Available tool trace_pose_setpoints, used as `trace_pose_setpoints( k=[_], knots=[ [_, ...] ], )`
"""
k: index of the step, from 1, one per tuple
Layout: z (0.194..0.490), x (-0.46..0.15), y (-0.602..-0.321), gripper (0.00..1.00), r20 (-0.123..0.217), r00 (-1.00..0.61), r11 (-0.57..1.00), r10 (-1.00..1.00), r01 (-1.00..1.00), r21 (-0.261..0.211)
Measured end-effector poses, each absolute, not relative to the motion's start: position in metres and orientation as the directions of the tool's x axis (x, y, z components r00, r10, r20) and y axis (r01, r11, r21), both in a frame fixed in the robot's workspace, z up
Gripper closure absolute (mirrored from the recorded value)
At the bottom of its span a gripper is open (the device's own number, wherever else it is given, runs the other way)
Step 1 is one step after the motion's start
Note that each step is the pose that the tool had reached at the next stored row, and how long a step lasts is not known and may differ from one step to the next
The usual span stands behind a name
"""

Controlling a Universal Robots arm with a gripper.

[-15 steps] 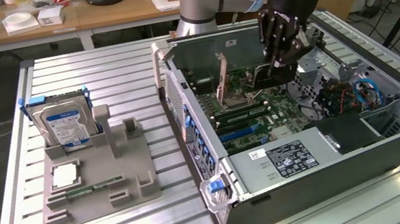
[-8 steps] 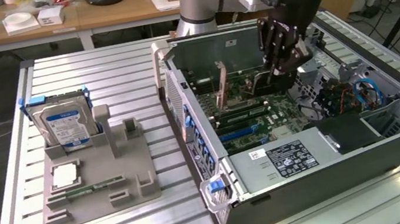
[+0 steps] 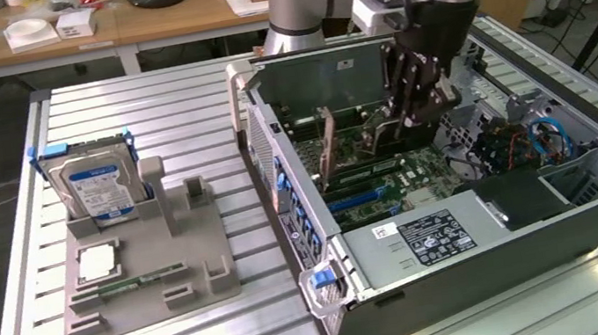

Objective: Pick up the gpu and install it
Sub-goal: 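Insert the gpu into the slot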

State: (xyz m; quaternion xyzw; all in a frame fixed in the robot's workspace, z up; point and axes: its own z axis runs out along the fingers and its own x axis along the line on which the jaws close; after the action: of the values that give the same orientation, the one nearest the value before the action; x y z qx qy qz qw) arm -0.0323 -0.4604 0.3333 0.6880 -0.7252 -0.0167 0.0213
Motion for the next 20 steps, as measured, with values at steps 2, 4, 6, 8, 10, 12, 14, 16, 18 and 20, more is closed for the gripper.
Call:
trace_pose_setpoints(
  k=[2, 4, 6, 8, 10, 12, 14, 16, 18, 20],
  knots=[
    [0.330, -0.033, -0.462, 0.74, 0.008, -0.048, 0.049, -0.999, -0.997, 0.053],
    [0.327, -0.033, -0.462, 0.74, 0.008, -0.034, 0.034, -0.999, -0.998, 0.053],
    [0.325, -0.033, -0.463, 0.74, 0.008, -0.018, 0.018, -1.000, -0.998, 0.053],
    [0.323, -0.034, -0.463, 0.74, 0.008, -0.008, 0.009, -1.000, -0.999, 0.053],
    [0.323, -0.034, -0.463, 0.74, 0.009, -0.008, 0.008, -1.000, -0.999, 0.054],
    [0.322, -0.034, -0.463, 0.74, 0.009, -0.008, 0.009, -1.000, -0.999, 0.053],
    [0.320, -0.036, -0.463, 0.74, 0.008, -0.008, 0.009, -1.000, -0.999, 0.053],
    [0.318, -0.039, -0.461, 0.74, 0.009, -0.008, 0.009, -1.000, -0.999, 0.053],
    [0.314, -0.041, -0.460, 0.74, 0.008, -0.008, 0.009, -1.000, -0.999, 0.051],
    [0.310, -0.043, -0.459, 0.74, 0.008, -0.008, 0.009, -1.000, -0.999, 0.050]
  ],
)
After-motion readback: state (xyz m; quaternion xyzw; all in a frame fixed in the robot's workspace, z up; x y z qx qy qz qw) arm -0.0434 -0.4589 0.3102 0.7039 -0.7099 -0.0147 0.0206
